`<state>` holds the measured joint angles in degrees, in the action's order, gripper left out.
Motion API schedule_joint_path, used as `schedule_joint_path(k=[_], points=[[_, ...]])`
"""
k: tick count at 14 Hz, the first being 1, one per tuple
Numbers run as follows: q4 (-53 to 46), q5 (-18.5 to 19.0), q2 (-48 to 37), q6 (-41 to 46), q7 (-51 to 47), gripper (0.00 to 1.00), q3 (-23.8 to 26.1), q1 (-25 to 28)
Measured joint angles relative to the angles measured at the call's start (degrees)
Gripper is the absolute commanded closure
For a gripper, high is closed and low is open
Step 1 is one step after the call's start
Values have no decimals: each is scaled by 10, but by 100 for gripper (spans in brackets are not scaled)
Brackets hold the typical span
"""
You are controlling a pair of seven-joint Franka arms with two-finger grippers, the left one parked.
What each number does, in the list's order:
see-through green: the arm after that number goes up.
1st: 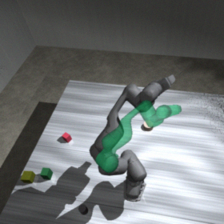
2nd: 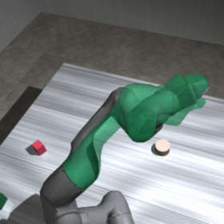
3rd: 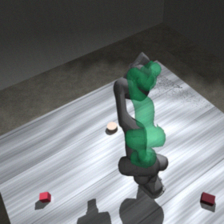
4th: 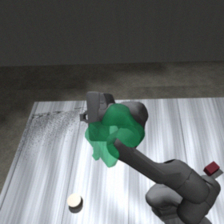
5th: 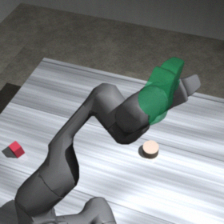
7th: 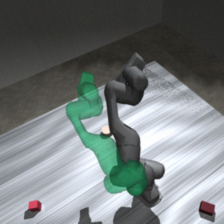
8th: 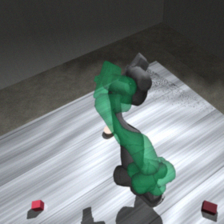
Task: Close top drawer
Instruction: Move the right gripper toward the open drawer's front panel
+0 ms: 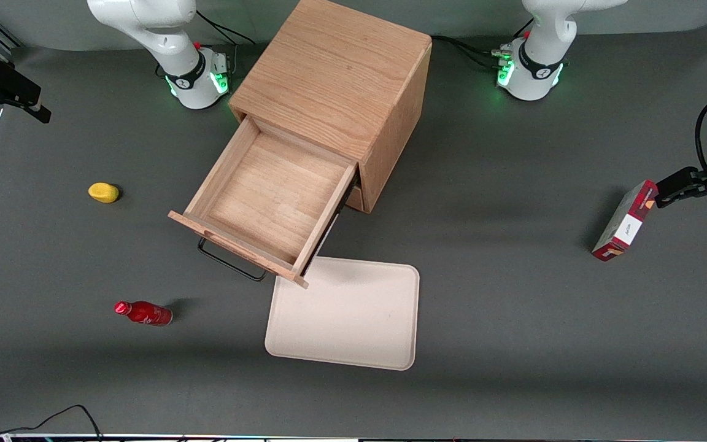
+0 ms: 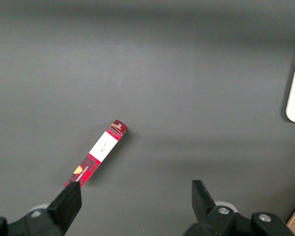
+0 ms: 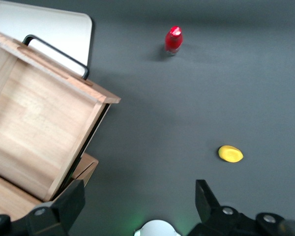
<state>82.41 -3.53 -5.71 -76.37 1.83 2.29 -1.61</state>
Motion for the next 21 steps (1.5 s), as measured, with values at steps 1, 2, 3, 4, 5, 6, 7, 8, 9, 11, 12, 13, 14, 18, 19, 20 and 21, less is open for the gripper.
schedule_joint_path(k=[1,2,3,4,5,6,7,8,9,11,12,13,14,18,19,20,21], points=[[-37,-2,23,21,3,0,3,8],[-82,-2,54,39,8,0,9,18],[-130,-2,91,50,11,0,21,25],[-176,-2,132,54,12,0,35,29],[-219,-2,175,54,13,0,45,32],[-260,-2,217,54,23,0,50,36],[-294,-2,253,53,43,0,51,41],[-320,-2,281,51,72,0,52,46],[-337,-2,299,47,109,0,53,49],[-353,-2,316,44,182,0,70,56],[-355,-2,322,43,209,0,83,58],[-355,-2,328,43,235,0,98,60],[-355,-2,338,43,259,0,110,62],[-355,-2,393,34,339,0,126,64],[-356,-2,405,31,351,0,126,63],[-356,-2,415,31,357,0,126,61],[-357,-2,425,29,360,0,126,60]])
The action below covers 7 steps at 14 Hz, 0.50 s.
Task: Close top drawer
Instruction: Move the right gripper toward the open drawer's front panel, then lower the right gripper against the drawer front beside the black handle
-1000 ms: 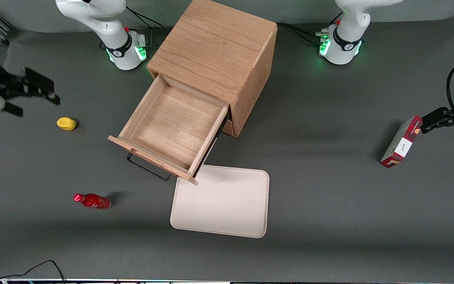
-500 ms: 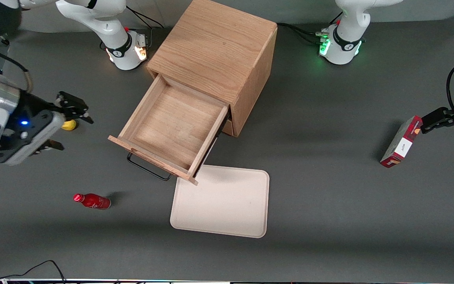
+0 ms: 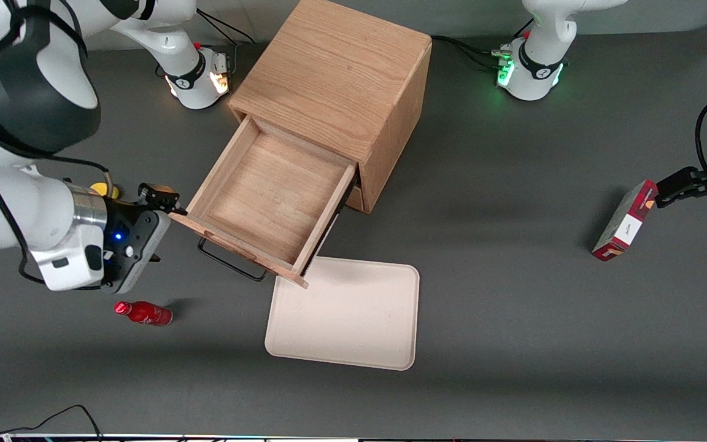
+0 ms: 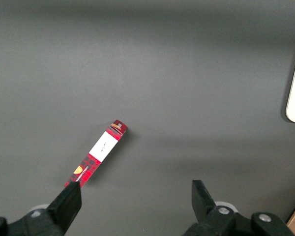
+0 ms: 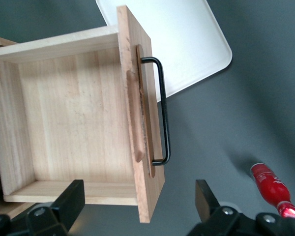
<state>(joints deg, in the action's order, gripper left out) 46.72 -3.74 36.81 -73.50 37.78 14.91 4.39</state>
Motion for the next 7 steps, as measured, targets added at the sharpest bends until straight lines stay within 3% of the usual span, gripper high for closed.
schedule_joint_path(k=[7], points=[[0,0,91,-40,1,0,0,-4]])
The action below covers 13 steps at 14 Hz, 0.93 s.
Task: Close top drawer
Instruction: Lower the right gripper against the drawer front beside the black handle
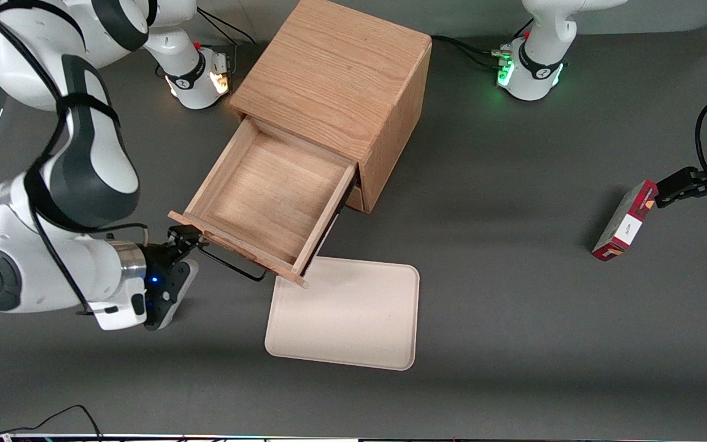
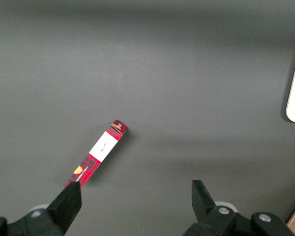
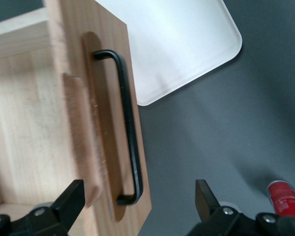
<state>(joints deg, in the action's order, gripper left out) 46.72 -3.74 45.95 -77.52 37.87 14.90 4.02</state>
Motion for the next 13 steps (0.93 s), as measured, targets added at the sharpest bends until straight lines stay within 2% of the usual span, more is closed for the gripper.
schedule_joint_path(k=[13], points=[[5,0,22,-25,-28,0,0,-1]])
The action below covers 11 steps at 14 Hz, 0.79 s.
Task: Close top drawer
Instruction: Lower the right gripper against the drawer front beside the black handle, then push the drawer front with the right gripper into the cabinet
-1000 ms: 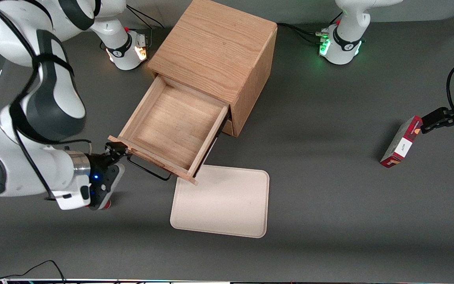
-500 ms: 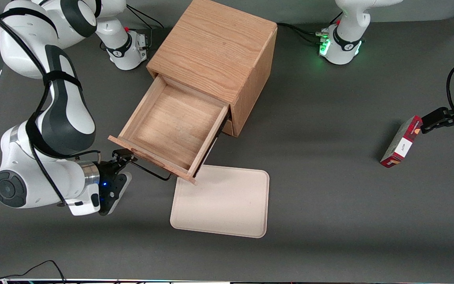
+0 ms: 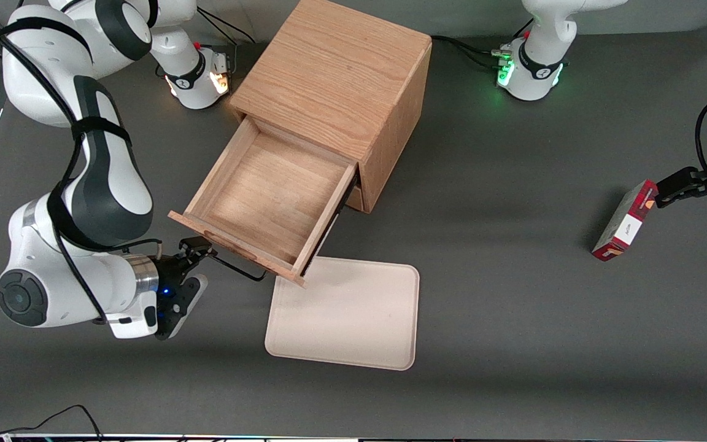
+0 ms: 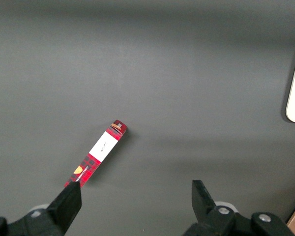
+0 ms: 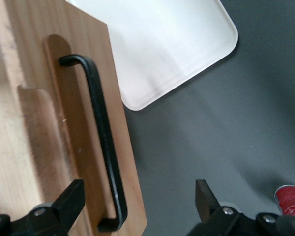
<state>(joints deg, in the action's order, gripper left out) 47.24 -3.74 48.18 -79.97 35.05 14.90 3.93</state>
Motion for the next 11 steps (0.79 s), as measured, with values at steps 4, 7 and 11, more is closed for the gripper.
schedule_joint_path(k=[4,7,11], points=[[0,0,11,-10,-15,0,1,2],[1,0,16,-10,-29,0,5,4],[8,0,17,-10,-42,0,8,5]])
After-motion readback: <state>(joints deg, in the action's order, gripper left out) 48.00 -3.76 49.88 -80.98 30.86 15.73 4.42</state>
